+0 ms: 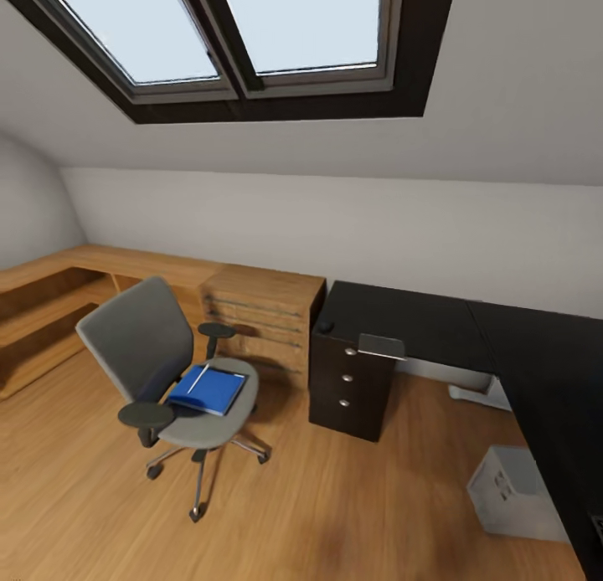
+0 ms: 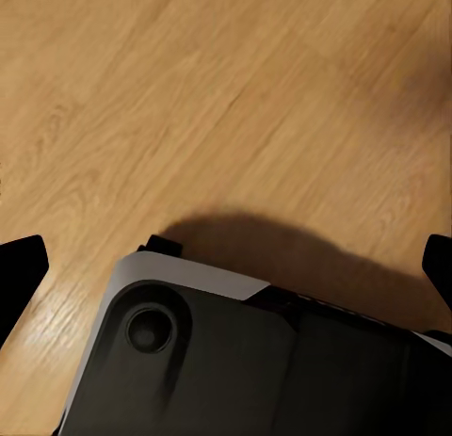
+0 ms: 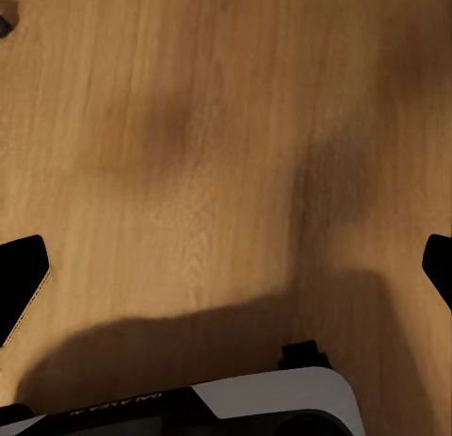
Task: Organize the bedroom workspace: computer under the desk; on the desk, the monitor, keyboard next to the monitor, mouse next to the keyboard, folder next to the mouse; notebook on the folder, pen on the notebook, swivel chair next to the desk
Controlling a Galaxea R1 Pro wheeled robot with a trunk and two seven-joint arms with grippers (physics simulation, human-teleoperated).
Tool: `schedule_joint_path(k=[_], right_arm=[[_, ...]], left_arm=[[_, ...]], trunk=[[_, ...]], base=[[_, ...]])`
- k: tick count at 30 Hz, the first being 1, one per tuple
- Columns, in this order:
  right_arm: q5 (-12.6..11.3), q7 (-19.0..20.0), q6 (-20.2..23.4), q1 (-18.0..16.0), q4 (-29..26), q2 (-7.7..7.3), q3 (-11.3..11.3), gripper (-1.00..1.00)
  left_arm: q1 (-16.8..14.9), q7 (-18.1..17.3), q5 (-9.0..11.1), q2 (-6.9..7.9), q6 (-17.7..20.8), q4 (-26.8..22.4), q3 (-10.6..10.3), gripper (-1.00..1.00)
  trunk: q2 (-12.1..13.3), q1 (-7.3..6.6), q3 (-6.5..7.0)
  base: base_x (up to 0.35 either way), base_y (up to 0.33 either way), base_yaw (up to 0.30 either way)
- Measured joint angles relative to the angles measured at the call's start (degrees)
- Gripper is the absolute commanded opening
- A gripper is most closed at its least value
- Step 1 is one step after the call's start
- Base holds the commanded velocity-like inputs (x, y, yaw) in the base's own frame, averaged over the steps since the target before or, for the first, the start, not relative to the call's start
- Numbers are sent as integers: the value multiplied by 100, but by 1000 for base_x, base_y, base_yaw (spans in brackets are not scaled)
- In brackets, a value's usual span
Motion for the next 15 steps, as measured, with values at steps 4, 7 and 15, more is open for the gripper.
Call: schedule_joint_path(k=[4,7,15], right_arm=[[0,0,-5,0,0,0,0,100],[0,0,-17,-1,0,0,0,100],[5,-3,-470,2,20,-1,8,100]], left_arm=[[0,0,0,0,-4,0,0,100],[0,2,0,0,-6,0,0,100],[0,1,4,0,-8,6,0,100]], trunk=[[0,0,0],[0,0,0],[0,0,0]], base=[[335,0,256],[335,0,256],[335,0,257]])
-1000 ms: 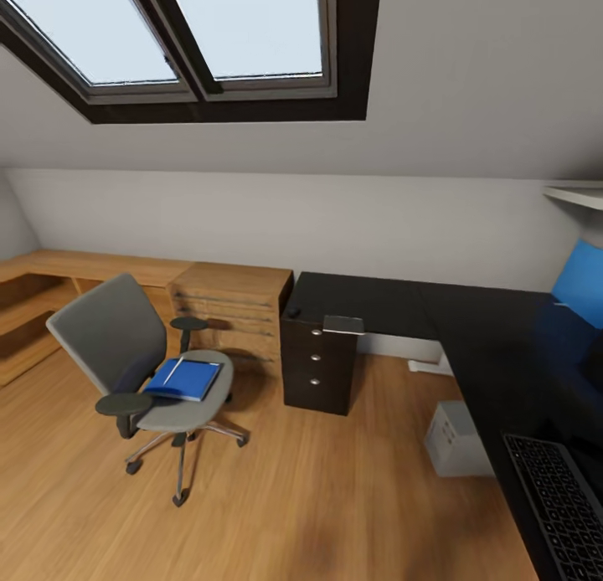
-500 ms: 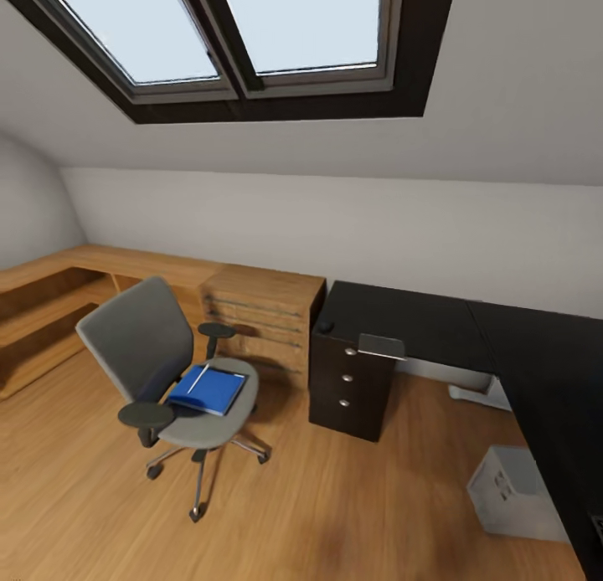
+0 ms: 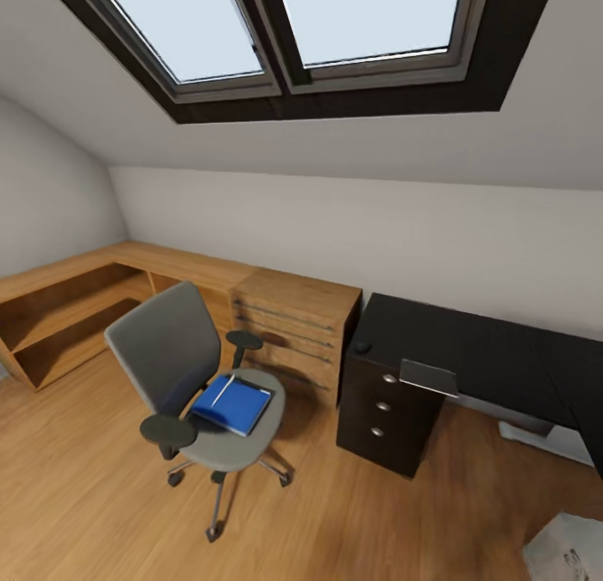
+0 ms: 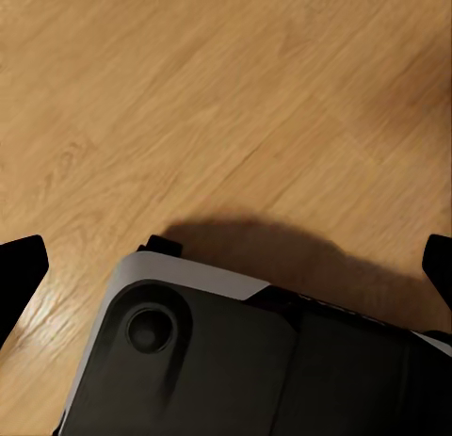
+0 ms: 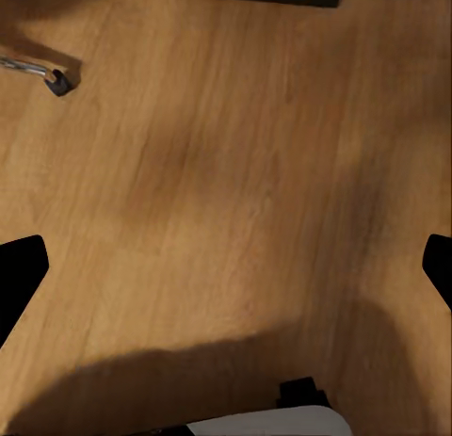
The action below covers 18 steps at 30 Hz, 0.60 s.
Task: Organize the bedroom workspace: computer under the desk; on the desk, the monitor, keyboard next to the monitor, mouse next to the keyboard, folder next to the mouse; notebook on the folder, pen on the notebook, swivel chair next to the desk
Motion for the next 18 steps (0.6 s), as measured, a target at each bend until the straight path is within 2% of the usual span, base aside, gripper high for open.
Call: schedule_joint_path(k=[18], right_arm=[[4,-4,-150,2,15,2,23,100]], left_arm=[[0,-3,4,0,8,4,0,100]], trunk=[[0,0,-4]], base=[[335,0,246]])
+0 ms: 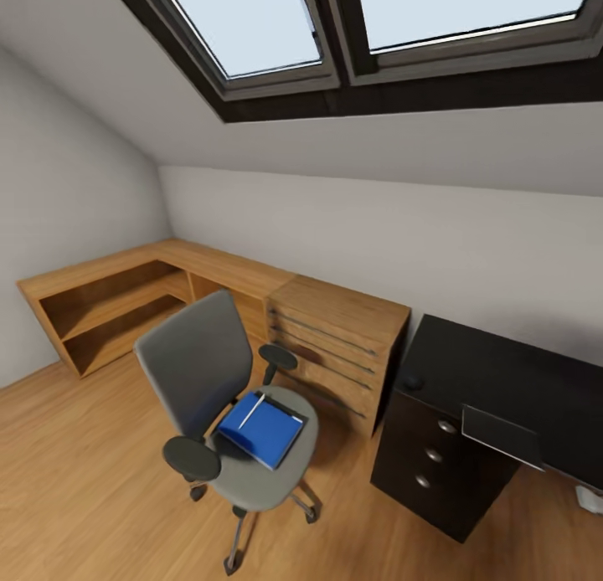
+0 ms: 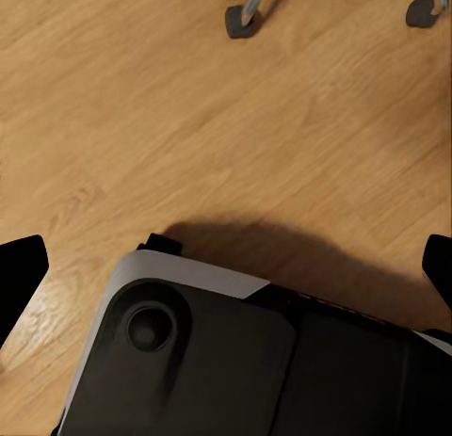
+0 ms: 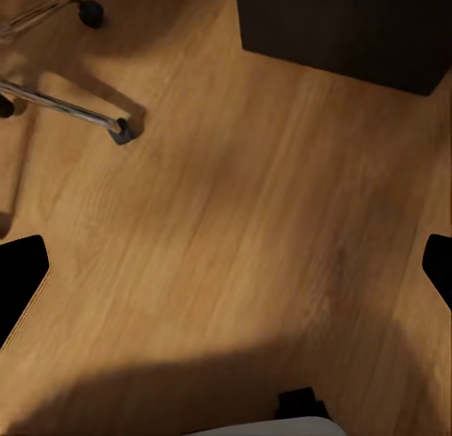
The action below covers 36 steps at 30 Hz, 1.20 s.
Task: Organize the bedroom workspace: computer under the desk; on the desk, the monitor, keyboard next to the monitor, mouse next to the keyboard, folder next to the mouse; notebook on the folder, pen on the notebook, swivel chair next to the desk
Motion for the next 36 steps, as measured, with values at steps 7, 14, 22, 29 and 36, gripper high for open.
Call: schedule_joint_path(k=[7,14,22,29,36], right_arm=[[2,6,-3,0,-1,-2,7,100],[26,7,-4,-1,-1,-1,9,100],[152,-167,260,-15,-460,-36,-14,100],[410,-1033,3189,-303,-2687,-98,-60,100],[427,-1546,4725,-1907,-3028,-363,-68,100]], left_arm=[[-1,3,0,0,0,7,0,100],[-1,2,-1,0,0,8,1,100],[-1,8,2,93,-4,22,13,100],[93,33,-4,540,6,100,15,100],[261,34,-8,788,4,108,11,100]], trunk=[[0,0,-8],[0,1,-9],[1,3,-8],[1,3,-7],[1,3,-8]], base=[[335,0,65],[255,0,8],[15,0,0],[0,0,0],[0,0,0]])
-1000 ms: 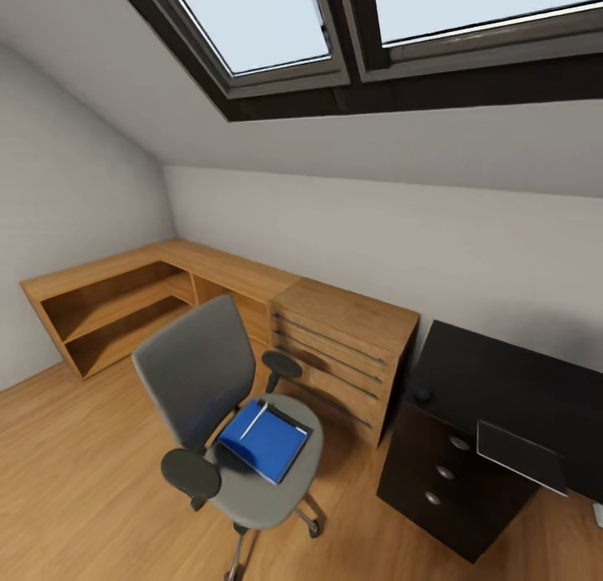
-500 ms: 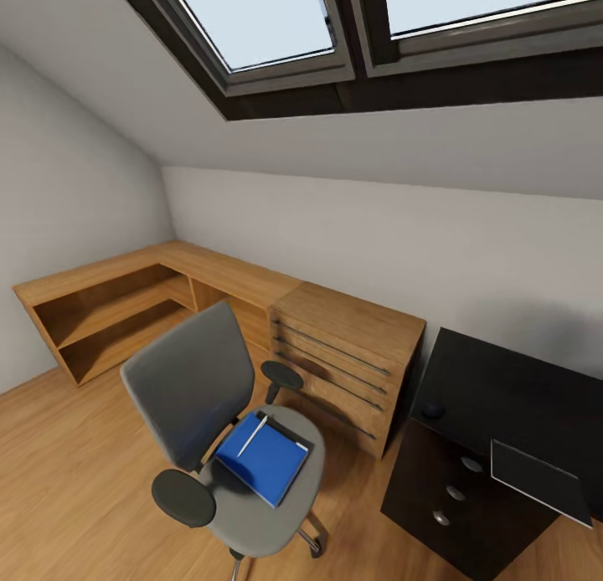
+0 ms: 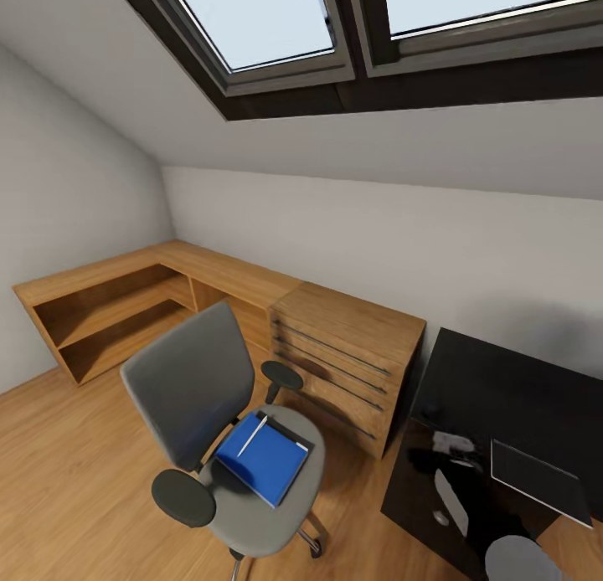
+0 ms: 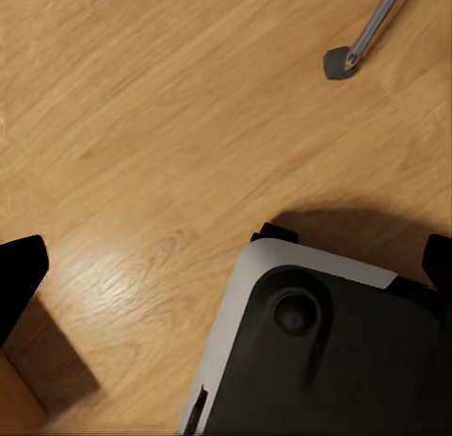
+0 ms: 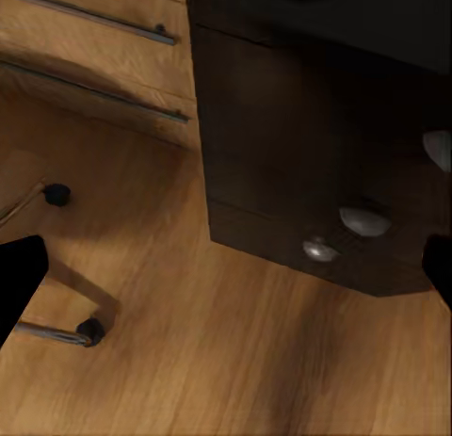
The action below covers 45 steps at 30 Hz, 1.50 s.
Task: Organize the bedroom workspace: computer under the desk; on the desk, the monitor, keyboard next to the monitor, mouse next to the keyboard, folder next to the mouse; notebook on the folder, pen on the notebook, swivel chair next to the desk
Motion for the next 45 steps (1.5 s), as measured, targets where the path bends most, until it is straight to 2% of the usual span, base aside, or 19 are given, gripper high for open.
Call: schedule_joint_path(k=[3,5,7,9,10,12,17,22,25,32,39,45], right_arm=[[-11,-72,210,-883,567,-138,-4,100],[-17,-88,249,-1244,803,-167,-2,100],[-19,-167,298,-1752,1026,-202,-5,100],[-28,-338,310,-1942,1075,-215,-27,100],[-31,-592,309,-2035,1095,-218,-38,100],[-43,-822,313,-2096,1106,-220,-50,100],[-60,-951,344,-2128,1117,-235,-59,100],[-74,-946,384,-2134,1143,-326,-60,100],[-75,-946,500,-2136,1168,-364,-60,100],[-130,-949,610,-2137,1478,-467,-81,100],[-174,-933,598,-2137,1507,-482,-122,100],[-344,-906,598,-2137,1502,-499,-208,100]], left_arm=[[195,-9,-11,99,-28,1,-2,100],[295,-17,-16,158,-56,1,-5,100],[470,-25,-18,280,-141,2,-2,100],[546,-25,-22,355,-197,13,-8,100],[586,-16,-21,395,-221,14,-6,100],[613,2,-23,423,-229,13,-9,100],[627,19,-23,438,-227,13,-11,100],[636,31,-23,465,-219,13,-10,100],[644,33,-23,546,-214,13,-9,100],[648,33,-23,596,-212,13,-11,100],[648,39,-20,605,-212,13,-11,100],[648,42,-16,616,-218,13,-11,100]], trunk=[[0,0,0],[0,0,0],[-1,0,1],[-1,0,-2],[-1,0,-2],[-1,-1,-2],[-2,-3,-2],[-1,-2,-2],[-1,-1,-2],[-1,-2,-2],[-1,-1,-2],[-1,0,-2]], base=[[0,0,0],[0,0,0],[0,0,0],[0,0,0],[30,0,0],[112,0,0],[242,0,0],[214,0,0],[56,0,0],[67,0,0],[192,0,0],[28,0,0]])
